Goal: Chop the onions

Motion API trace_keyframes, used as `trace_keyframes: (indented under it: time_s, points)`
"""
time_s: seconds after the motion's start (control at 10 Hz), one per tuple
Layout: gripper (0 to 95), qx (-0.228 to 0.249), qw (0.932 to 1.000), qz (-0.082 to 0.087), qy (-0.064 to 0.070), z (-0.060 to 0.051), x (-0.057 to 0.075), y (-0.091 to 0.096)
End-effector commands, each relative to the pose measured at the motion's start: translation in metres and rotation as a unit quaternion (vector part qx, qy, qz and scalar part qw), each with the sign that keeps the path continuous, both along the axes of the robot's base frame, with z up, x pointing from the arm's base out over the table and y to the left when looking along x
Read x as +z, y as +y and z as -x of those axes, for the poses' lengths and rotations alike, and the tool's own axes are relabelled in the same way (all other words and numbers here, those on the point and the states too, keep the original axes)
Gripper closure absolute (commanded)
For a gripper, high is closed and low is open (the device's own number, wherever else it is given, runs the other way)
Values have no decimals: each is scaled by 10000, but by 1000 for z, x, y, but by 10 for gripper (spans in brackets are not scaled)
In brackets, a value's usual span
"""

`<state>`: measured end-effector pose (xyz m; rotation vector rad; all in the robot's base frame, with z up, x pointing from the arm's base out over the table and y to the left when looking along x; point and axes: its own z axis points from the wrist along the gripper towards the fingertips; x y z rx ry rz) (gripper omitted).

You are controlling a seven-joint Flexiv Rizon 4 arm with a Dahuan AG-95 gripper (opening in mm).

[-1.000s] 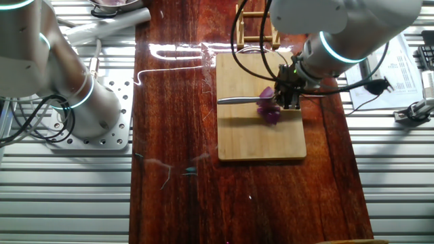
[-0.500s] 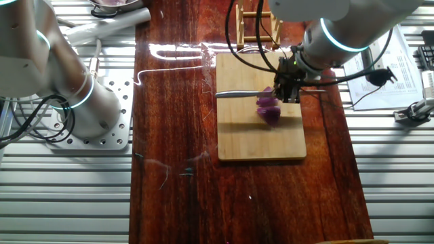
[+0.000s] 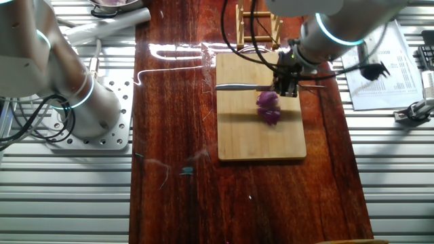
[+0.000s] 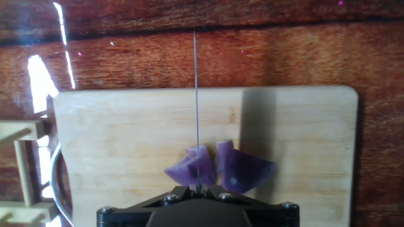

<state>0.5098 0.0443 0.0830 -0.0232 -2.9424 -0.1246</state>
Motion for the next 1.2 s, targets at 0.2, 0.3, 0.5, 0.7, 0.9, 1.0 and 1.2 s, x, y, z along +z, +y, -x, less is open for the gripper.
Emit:
trace_keyframes:
  time_s: [0.2, 0.3, 0.5, 0.7, 0.9, 1.0, 1.2]
  points:
    - [950, 61, 10000, 11, 11, 2, -1, -3]
    - [950, 69, 10000, 0, -9, 4, -3, -4]
    - [950, 72, 10000, 17, -31, 6, -6, -5]
    - [950, 82, 9999, 25, -52, 6, -10, -6]
    - [950, 100, 9999, 8, -59, 6, -11, -6]
    - [950, 101, 9999, 6, -65, 6, -11, -6]
    - [950, 111, 9999, -6, -74, 6, -11, -5]
